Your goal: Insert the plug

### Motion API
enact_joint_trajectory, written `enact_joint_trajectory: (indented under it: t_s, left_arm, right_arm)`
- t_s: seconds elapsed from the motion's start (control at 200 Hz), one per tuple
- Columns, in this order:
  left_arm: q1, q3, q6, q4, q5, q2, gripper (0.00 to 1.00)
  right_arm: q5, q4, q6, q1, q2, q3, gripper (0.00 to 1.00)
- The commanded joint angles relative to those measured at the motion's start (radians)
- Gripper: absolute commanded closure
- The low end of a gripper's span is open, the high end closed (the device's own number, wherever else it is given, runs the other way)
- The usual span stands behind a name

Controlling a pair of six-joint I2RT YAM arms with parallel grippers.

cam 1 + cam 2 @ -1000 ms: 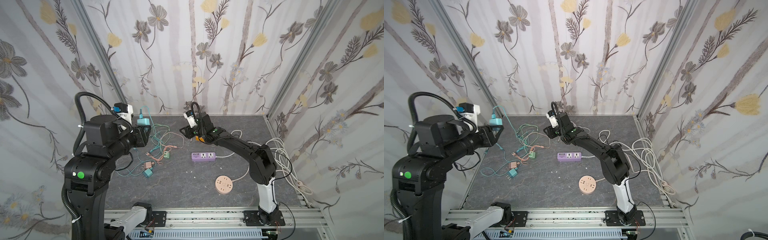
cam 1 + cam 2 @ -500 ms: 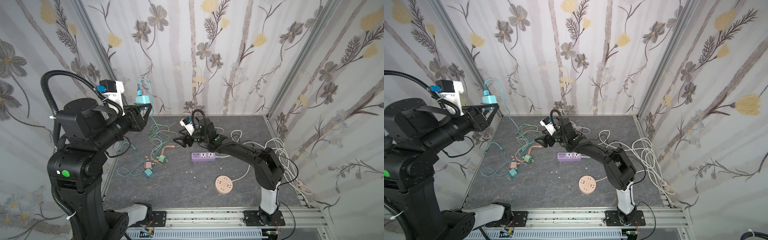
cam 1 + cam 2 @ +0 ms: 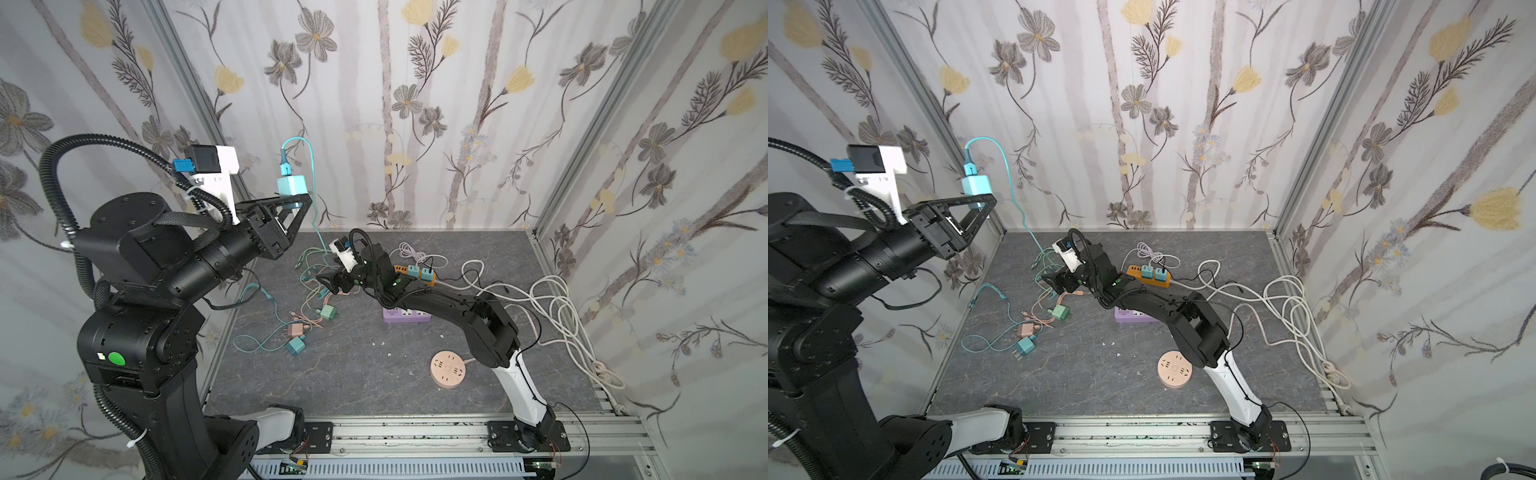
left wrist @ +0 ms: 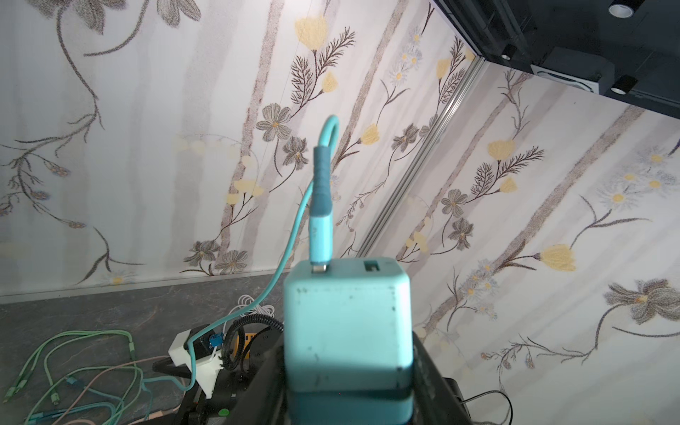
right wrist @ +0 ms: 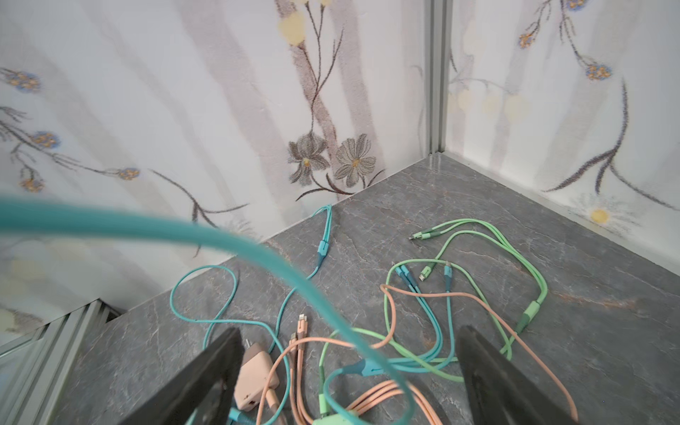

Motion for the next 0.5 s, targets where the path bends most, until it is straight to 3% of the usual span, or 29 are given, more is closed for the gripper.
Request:
enact_joint_trajectory:
  t_s: [0.0,0.195,0.41,0.495]
  left_arm:
    - [0.001,0.005,-0.008,0.046,-0.002,-0.021,1.0]
    - [0.001,0.016,0.018,0.035,-0.056,-0.057,1.0]
    - [0.001,-0.011,0.042,0.019,-0.124,-0.096,1.0]
    - [0.001,-0.025,0.061,0.003,-0.189,-0.112,1.0]
  right_arm:
    - [0.045,0.004,0.088,-0.005,0.053,0.065,0.12]
    - [0.047,-0.027,0.242,-0.004,0.14,0.134,0.25]
    - [-0.072,-0.096,0.285,0.012,0.237,0.294,0.74]
    - [-0.121,-0.149,0.262,0.029,0.278,0.39,0.87]
